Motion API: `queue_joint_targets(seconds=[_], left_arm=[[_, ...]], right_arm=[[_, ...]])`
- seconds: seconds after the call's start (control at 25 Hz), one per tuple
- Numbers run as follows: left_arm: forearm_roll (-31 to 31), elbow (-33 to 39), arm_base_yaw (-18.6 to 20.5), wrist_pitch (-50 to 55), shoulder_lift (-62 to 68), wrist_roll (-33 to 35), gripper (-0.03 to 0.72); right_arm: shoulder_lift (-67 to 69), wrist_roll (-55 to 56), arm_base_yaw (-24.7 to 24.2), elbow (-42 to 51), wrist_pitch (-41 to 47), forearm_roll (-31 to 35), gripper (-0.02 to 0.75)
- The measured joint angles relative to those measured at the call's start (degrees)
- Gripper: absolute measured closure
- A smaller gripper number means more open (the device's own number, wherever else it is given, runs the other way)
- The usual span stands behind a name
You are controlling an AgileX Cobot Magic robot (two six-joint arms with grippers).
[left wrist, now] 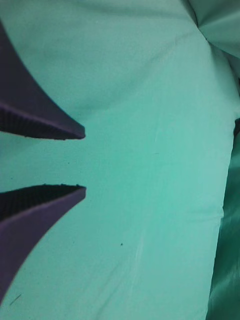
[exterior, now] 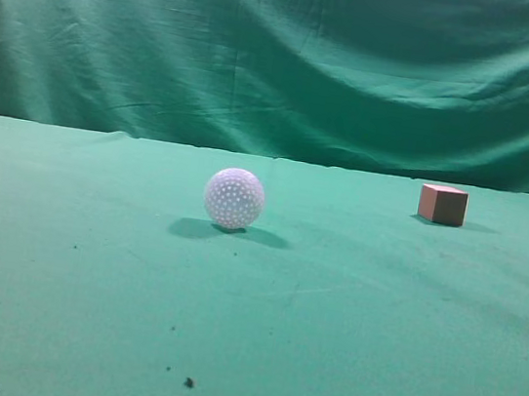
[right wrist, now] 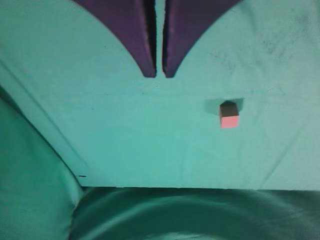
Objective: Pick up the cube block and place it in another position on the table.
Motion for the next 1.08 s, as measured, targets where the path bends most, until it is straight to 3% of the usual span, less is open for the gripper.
queue_joint_targets(seconds=[0.36,1.08], left_arm=[[0.0,0.0,0.0,0.0,0.0,0.0,0.426],[0.0,0.0,0.0,0.0,0.0,0.0,0.426]], right_arm=[[-11.32,2.67,-2.38,16.62,-7.1,0.23,0.738],[-11.34,2.67,-2.38,17.24,-6.62,0.71,0.738]])
